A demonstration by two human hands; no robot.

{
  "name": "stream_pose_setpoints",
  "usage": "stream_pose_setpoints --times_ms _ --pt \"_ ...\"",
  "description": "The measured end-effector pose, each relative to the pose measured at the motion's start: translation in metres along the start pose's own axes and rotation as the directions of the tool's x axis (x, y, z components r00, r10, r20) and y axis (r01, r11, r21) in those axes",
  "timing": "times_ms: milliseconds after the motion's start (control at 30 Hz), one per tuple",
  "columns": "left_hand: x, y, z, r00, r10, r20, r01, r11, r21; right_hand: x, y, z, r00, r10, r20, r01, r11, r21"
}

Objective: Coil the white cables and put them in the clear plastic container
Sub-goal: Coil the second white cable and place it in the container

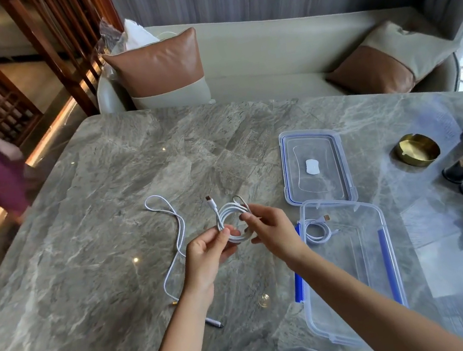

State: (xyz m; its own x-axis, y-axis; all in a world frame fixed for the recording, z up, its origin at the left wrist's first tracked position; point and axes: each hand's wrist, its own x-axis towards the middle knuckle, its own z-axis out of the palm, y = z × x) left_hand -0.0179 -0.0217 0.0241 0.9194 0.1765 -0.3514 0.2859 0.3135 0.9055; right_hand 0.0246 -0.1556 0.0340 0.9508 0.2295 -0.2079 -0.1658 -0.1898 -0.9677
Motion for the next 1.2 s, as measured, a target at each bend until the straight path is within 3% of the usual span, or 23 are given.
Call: stream_pose_setpoints --times_ms 133,367,433,500,567,600,667,700,800,967,1200 --pt "0.002 0.004 -0.004 0.999 -0.001 0.034 0.000 0.999 0.051 0.001 0.002 -0.007 0.995 -0.075 0.069 0.084 0.987 -0.140" --pt "0.007 0.014 -0.014 0.982 -0.005 0.188 -0.053 0.952 0.302 0.005 0.003 -0.020 0.984 0.053 0.168 -0.041 0.997 -0.070" --pt "0.012 0.019 -0.020 0.987 0.008 0.161 -0.063 0.939 0.339 0.005 0.001 -0.024 0.978 0.078 0.192 -0.065 0.995 -0.074" --pt "0.019 0.022 -0.027 0.990 0.119 0.071 -0.137 0.925 0.355 0.004 -0.001 -0.027 0.965 0.105 0.239 -0.087 0.993 -0.085" --pt "0.027 0.026 -0.032 0.955 0.287 0.077 -0.286 0.819 0.497 0.003 -0.003 -0.029 0.939 0.129 0.318 -0.095 0.988 -0.119" --pt "0.031 0.028 -0.035 0.926 0.345 0.154 -0.364 0.708 0.605 0.002 -0.005 -0.030 0.920 0.143 0.364 -0.096 0.985 -0.142" --pt "0.039 0.026 -0.038 0.851 0.352 0.390 -0.517 0.426 0.743 0.001 -0.007 -0.031 0.878 0.173 0.447 -0.093 0.976 -0.195" --pt "0.043 0.024 -0.038 0.831 0.295 0.472 -0.554 0.354 0.754 0.001 -0.008 -0.031 0.859 0.188 0.477 -0.088 0.971 -0.223" --pt "0.044 0.019 -0.037 0.888 0.076 0.454 -0.431 0.484 0.762 0.002 -0.011 -0.032 0.834 0.214 0.508 -0.066 0.954 -0.293" --pt "0.039 0.008 -0.046 0.960 0.028 0.279 -0.240 0.598 0.764 0.009 -0.012 -0.036 0.864 0.229 0.448 -0.066 0.934 -0.350" --pt "0.020 0.001 -0.047 0.973 -0.149 0.174 0.052 0.884 0.465 0.014 -0.009 -0.034 0.911 0.182 0.371 -0.032 0.926 -0.375"
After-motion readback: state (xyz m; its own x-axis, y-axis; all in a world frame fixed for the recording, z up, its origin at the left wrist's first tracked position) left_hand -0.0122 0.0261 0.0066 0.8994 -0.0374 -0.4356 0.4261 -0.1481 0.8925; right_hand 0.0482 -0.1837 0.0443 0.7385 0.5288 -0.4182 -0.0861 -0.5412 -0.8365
